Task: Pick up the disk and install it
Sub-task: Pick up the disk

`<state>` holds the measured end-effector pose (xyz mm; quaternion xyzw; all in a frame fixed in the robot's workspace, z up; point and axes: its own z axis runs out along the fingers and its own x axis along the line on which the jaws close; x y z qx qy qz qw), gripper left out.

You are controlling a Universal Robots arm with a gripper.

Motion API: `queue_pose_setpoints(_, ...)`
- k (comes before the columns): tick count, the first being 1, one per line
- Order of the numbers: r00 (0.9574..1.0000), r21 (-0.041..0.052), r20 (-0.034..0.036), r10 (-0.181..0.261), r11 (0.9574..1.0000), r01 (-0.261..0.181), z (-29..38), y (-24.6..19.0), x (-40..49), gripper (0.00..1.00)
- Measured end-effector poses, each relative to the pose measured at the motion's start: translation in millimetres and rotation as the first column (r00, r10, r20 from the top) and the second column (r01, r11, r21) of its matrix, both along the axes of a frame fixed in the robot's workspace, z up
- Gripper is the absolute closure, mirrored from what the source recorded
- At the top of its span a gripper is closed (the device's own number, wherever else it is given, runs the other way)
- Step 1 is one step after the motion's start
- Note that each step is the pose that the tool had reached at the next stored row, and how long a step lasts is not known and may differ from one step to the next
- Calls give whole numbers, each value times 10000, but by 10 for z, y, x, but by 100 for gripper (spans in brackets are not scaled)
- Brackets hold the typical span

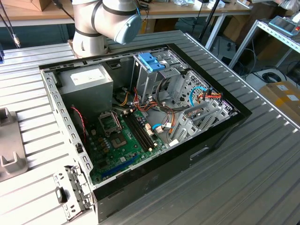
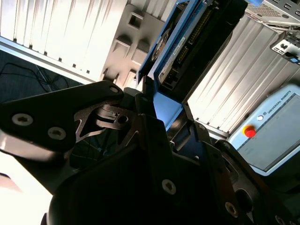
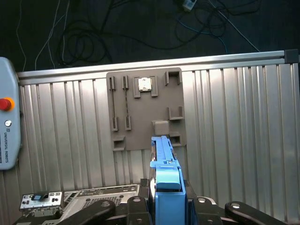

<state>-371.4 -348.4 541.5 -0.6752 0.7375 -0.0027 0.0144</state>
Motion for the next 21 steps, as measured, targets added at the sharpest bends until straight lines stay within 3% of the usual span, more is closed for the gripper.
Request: queue_pose_setpoints(21,10000,-23,1,-1,10000,1,-3,0,121,63)
